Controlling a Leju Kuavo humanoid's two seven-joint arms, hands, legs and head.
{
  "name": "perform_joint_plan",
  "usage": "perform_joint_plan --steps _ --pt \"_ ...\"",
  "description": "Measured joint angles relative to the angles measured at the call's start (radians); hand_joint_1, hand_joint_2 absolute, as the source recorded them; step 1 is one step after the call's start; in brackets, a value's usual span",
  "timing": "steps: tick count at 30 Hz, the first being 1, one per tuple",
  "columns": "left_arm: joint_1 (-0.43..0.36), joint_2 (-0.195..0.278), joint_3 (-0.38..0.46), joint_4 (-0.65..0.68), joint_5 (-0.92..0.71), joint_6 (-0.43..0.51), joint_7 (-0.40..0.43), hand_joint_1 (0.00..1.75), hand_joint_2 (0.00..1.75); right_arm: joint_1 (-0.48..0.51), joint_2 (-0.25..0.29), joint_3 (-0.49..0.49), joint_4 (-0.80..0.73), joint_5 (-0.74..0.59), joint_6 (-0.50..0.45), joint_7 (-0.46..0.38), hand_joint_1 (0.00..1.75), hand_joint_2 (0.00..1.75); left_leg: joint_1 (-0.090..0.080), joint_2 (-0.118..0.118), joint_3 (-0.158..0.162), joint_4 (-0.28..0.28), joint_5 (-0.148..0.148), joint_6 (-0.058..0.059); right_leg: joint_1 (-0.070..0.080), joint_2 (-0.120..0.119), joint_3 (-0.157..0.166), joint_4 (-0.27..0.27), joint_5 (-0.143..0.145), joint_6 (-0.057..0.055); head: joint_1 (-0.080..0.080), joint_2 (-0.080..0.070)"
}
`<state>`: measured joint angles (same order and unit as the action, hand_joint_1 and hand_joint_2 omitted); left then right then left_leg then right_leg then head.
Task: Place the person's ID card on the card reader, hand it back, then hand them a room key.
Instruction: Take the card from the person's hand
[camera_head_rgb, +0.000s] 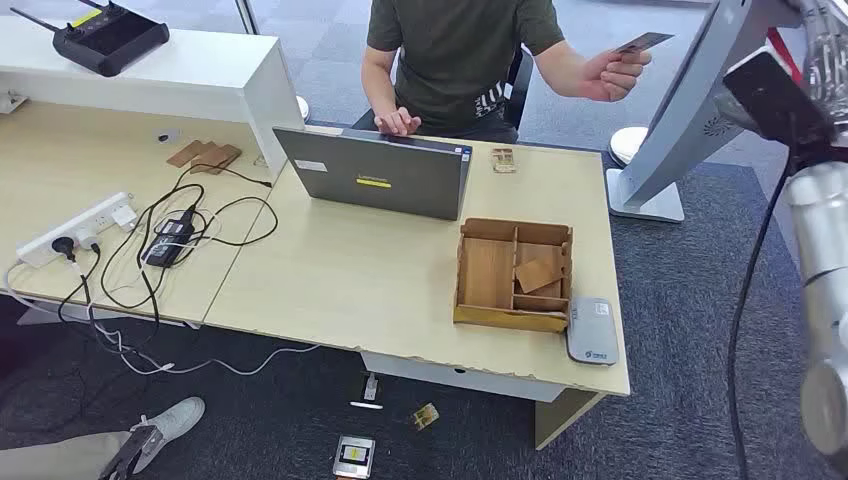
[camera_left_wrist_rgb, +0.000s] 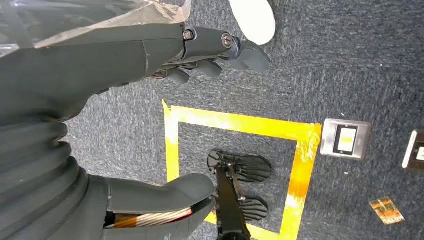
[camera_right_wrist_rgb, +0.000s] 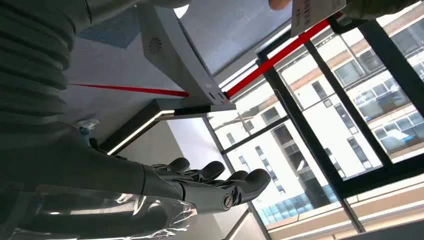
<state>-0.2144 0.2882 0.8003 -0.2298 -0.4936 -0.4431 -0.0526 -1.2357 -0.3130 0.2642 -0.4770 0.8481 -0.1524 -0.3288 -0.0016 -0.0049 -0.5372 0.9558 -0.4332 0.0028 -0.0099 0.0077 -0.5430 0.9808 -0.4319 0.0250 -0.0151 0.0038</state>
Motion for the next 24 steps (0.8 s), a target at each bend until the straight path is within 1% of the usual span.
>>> perform_joint_plan --steps 2,10,18,24 --pt "0.004 0.002 0.000 0.000 -0.001 -0.002 0.004 0.00 1.75 -0.002 0.013 0.013 0.005 0.012 0.001 0.005 0.00 1.75 0.000 0.000 0.000 0.000 0.000 0.000 0.000 0.000 0.000 0.000 0.000 0.000 0.000 0.000" --pt "0.035 0.011 0.000 0.006 -0.018 -0.016 0.029 0.00 1.75 -0.014 0.099 0.102 0.048 0.081 0.008 0.041 0.00 1.75 0.000 0.000 -0.001 0.000 0.000 0.000 0.000 0.000 -0.001 -0.001 0.000 0.000 0.000 0.000" --pt "0.051 0.015 0.000 0.012 -0.029 -0.022 0.043 0.00 1.75 -0.022 0.159 0.162 0.088 0.108 0.031 0.053 0.00 1.75 0.000 0.000 -0.001 0.000 0.000 0.000 0.000 0.000 -0.001 -0.001 0.000 0.000 0.000 0.000" --pt "0.065 0.015 0.000 0.015 -0.052 -0.023 0.041 0.00 1.75 -0.021 0.199 0.188 0.107 0.119 0.035 0.054 0.00 1.75 0.001 0.000 -0.001 0.000 0.000 0.000 0.000 0.000 -0.001 -0.001 0.000 0.000 0.000 0.000"
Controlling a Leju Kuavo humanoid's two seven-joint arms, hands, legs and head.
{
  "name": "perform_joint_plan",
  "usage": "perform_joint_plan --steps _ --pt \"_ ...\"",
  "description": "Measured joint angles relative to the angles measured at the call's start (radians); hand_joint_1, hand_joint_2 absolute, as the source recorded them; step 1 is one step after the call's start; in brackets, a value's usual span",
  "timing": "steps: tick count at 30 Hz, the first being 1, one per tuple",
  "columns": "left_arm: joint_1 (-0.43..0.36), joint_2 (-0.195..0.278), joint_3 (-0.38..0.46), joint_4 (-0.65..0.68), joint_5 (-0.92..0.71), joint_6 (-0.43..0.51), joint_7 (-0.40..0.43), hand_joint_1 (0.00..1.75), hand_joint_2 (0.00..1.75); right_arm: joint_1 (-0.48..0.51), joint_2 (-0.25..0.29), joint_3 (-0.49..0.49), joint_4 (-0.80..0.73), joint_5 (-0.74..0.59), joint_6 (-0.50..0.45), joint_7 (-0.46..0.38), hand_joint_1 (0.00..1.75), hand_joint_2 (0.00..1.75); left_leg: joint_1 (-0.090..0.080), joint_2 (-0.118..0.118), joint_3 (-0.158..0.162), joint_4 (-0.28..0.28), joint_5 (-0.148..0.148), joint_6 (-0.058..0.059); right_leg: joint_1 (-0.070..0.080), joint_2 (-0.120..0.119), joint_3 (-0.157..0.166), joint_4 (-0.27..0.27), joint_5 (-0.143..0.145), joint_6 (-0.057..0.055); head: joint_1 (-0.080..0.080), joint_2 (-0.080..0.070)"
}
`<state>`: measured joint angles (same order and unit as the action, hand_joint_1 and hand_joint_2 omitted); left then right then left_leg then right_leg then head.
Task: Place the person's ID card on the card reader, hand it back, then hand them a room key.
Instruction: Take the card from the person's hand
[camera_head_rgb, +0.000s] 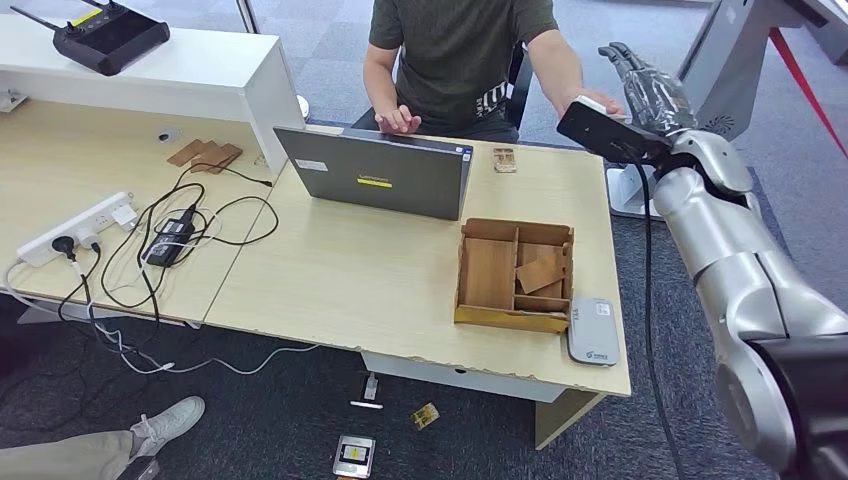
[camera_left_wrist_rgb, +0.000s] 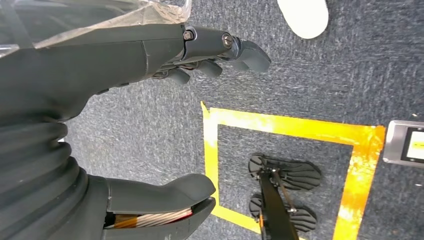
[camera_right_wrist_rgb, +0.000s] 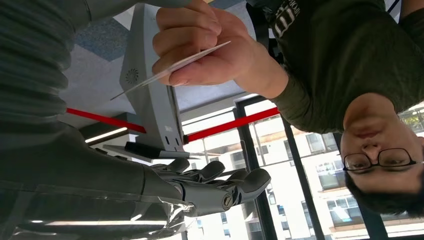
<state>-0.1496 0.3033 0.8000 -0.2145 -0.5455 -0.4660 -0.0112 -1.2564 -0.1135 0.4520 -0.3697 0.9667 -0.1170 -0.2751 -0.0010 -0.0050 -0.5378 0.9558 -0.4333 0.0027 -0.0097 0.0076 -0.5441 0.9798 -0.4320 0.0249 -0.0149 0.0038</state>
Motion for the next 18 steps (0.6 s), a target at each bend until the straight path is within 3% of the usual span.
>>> perform_joint_plan --steps 15,17,18 --pt "-0.012 -0.002 -0.002 0.004 -0.030 -0.006 0.007 0.00 1.75 0.018 0.012 0.025 0.027 0.019 -0.004 0.025 0.00 1.75 0.001 0.000 0.000 0.000 0.000 0.000 0.000 0.000 0.000 0.000 0.000 0.000 0.000 0.000" --pt "-0.013 -0.003 -0.002 0.004 -0.031 -0.006 0.009 0.00 1.75 0.018 0.009 0.025 0.027 0.021 -0.004 0.029 0.15 1.75 0.001 0.000 0.000 0.000 0.000 0.000 0.000 0.000 0.000 0.000 0.000 0.000 0.000 0.000" --pt "-0.014 -0.003 -0.002 0.004 -0.031 -0.005 0.009 0.00 1.75 0.018 0.007 0.026 0.027 0.021 -0.004 0.030 0.58 1.75 0.001 0.000 0.000 0.000 0.000 0.000 0.000 0.000 0.000 0.000 0.000 0.000 0.000 0.000"
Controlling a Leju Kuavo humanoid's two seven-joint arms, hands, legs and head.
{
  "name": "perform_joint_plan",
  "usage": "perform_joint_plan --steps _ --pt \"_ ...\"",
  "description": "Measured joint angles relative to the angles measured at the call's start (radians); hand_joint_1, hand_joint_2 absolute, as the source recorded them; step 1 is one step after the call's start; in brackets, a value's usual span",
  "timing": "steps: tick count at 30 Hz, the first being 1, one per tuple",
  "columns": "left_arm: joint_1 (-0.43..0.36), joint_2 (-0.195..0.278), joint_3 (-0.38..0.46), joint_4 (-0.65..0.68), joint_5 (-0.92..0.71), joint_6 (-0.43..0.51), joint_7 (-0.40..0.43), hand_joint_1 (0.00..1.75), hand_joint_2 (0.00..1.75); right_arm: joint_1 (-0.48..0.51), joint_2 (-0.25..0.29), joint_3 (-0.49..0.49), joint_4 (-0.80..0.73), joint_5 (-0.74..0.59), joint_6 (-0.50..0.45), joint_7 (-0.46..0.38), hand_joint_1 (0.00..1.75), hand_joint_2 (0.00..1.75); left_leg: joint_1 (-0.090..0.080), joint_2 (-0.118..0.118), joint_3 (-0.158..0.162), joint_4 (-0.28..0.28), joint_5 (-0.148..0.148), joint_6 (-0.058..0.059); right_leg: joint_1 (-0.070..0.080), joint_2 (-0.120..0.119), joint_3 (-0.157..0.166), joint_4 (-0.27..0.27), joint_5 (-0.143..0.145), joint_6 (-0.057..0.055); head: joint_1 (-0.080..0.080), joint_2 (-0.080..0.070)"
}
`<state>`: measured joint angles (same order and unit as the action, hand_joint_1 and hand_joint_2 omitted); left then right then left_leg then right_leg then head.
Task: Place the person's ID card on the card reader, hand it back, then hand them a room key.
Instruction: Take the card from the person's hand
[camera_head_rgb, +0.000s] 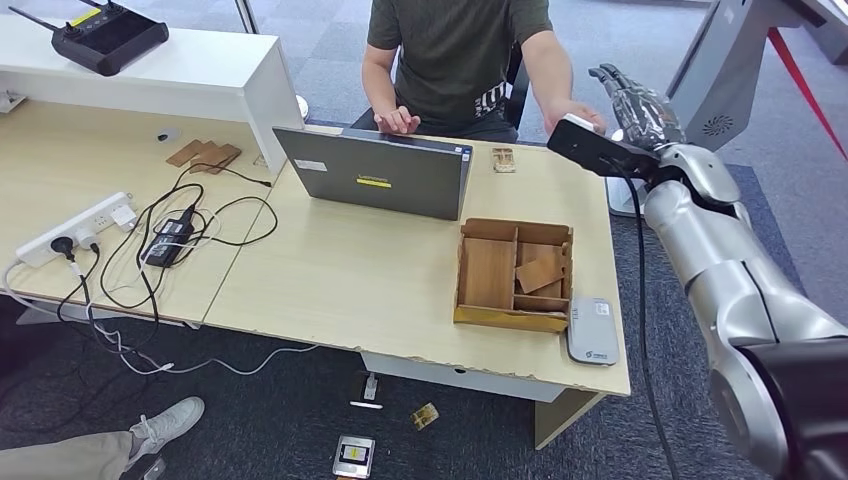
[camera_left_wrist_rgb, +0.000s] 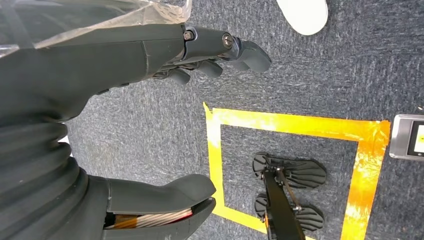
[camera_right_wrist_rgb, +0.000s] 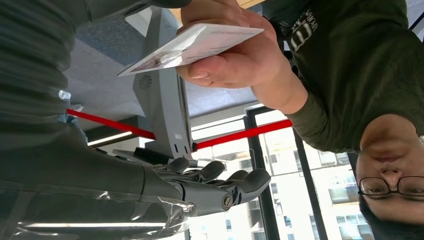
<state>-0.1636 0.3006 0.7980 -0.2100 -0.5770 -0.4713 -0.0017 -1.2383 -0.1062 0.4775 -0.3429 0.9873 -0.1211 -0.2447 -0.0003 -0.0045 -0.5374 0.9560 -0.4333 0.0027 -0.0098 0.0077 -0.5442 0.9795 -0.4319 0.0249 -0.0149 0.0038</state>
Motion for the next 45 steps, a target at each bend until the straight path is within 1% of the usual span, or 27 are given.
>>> perform_joint_plan --steps 1,3,25,32,40,45 --pt "-0.001 0.000 0.000 0.000 0.000 0.000 0.001 0.00 1.75 0.000 -0.001 0.000 0.000 0.000 0.000 0.002 1.01 1.75 0.000 0.000 0.000 0.000 0.000 0.000 0.000 0.000 0.000 0.000 0.000 0.000 0.000 0.000" --pt "-0.003 0.000 0.000 0.001 0.000 0.001 0.002 0.00 1.75 0.000 -0.004 0.000 0.000 0.000 0.000 0.004 1.73 1.75 0.000 0.000 0.000 0.000 0.000 0.000 0.000 0.000 0.000 0.000 0.000 0.000 0.000 0.000" --pt "-0.009 0.000 0.000 0.003 -0.008 0.004 -0.002 0.00 1.75 0.000 -0.009 0.001 0.006 -0.007 0.018 0.008 1.75 1.75 0.000 0.000 0.000 0.000 0.000 0.000 0.000 0.000 0.000 0.000 0.000 0.000 0.000 0.000" --pt "-0.011 -0.002 -0.001 0.003 -0.021 0.008 -0.002 0.00 1.75 0.005 -0.019 -0.002 0.009 -0.048 -0.020 0.015 1.75 1.75 0.000 0.000 0.000 0.000 0.000 0.000 0.000 0.000 0.000 0.000 0.000 0.000 0.000 0.000" --pt "0.008 -0.005 -0.001 0.004 -0.008 0.016 -0.020 0.00 1.75 0.015 -0.059 -0.041 -0.006 -0.128 -0.113 -0.011 1.75 1.75 0.000 0.000 0.000 0.000 0.000 0.000 0.000 0.000 0.000 0.000 0.000 0.000 0.000 0.000" --pt "0.029 -0.009 -0.001 0.006 -0.009 0.036 -0.022 0.00 1.75 0.073 -0.106 -0.078 -0.051 -0.158 -0.134 -0.006 1.75 1.75 0.000 0.000 0.001 0.000 0.000 0.000 0.000 0.000 0.001 -0.001 0.000 0.000 0.000 0.000"
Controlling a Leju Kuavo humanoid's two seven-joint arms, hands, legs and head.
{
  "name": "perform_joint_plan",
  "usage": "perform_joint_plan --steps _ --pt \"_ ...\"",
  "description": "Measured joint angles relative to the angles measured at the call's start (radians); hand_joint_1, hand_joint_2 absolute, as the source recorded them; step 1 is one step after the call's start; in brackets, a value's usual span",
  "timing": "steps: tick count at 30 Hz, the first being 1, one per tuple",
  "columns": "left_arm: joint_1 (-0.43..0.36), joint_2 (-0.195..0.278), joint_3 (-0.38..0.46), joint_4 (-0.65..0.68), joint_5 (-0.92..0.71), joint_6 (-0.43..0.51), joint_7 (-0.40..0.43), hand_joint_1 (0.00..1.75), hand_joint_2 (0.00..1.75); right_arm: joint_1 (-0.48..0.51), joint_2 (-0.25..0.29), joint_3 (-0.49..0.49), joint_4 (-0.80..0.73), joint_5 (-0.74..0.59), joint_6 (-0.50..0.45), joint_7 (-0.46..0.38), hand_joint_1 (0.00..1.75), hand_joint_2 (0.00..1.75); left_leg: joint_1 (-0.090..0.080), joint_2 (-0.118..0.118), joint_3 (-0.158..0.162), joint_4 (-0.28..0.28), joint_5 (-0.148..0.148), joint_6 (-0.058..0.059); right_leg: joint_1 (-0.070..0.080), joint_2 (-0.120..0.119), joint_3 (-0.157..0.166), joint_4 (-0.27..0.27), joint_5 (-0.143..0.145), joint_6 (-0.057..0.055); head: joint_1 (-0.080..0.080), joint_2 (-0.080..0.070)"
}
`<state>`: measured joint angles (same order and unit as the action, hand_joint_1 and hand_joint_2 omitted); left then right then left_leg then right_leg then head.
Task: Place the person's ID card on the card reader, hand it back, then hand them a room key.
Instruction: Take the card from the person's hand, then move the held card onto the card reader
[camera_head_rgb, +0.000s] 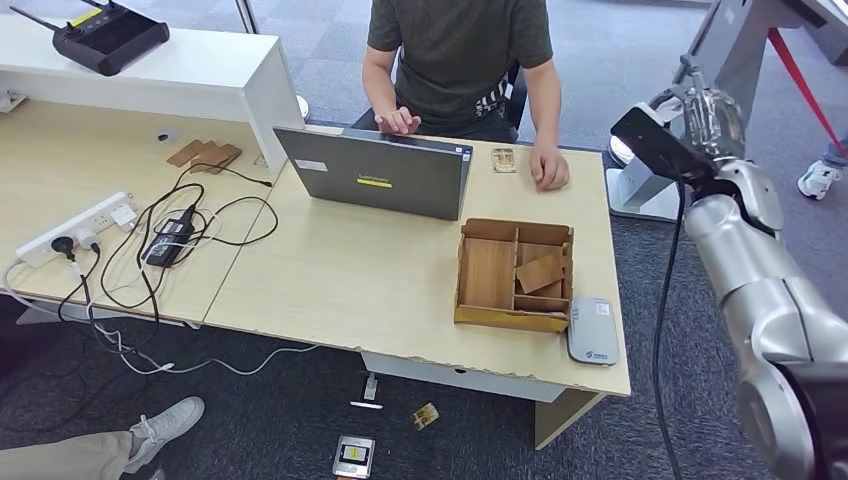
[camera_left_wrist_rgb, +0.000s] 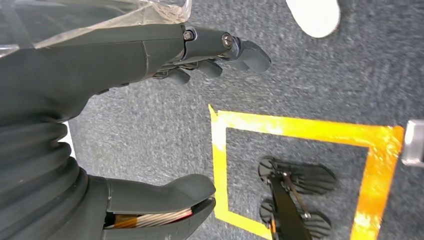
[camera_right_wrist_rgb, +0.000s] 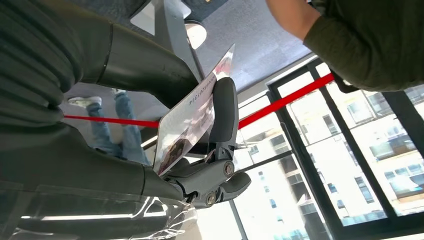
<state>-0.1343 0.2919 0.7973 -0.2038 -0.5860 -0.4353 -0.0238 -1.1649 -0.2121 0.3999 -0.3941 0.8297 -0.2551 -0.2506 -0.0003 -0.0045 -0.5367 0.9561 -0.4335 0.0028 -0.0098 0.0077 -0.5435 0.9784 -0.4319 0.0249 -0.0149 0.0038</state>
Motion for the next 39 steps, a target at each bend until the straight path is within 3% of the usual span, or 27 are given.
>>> perform_joint_plan --steps 8,14,26,32,39 --pt "0.009 0.000 0.000 0.001 -0.026 0.022 0.014 0.00 1.75 0.205 -0.083 -0.083 -0.180 0.004 0.089 0.067 1.75 1.75 0.000 -0.001 0.001 0.000 0.000 0.000 0.000 0.000 0.001 0.000 0.000 0.000 0.000 0.000" --pt "0.010 0.001 0.001 0.002 -0.051 0.027 0.018 0.00 1.75 0.409 -0.105 -0.160 -0.364 0.007 0.139 0.117 1.75 1.75 0.001 -0.001 0.001 0.000 -0.001 0.000 0.001 -0.001 0.002 0.000 -0.001 0.000 0.000 0.000" --pt "0.007 0.006 0.004 0.002 -0.060 0.030 0.037 0.00 1.75 0.704 -0.068 -0.233 -0.726 0.027 0.282 0.182 1.75 1.75 0.001 -0.001 0.001 0.000 -0.001 -0.001 0.002 -0.001 0.002 0.000 -0.001 -0.001 0.000 0.000" --pt "0.005 0.007 0.015 0.002 -0.053 0.032 0.057 0.00 1.75 0.783 -0.038 -0.225 -0.844 0.049 0.352 0.184 1.75 1.75 0.001 -0.001 0.001 -0.001 -0.001 -0.001 0.002 -0.001 0.002 0.000 -0.001 -0.001 0.000 0.000" --pt "0.003 0.010 0.026 0.002 -0.053 0.029 0.060 0.00 1.75 0.825 -0.011 -0.214 -0.868 0.055 0.357 0.181 1.75 1.75 0.001 -0.001 0.001 -0.001 -0.001 -0.001 0.002 -0.001 0.002 0.000 -0.001 -0.001 0.000 0.000"
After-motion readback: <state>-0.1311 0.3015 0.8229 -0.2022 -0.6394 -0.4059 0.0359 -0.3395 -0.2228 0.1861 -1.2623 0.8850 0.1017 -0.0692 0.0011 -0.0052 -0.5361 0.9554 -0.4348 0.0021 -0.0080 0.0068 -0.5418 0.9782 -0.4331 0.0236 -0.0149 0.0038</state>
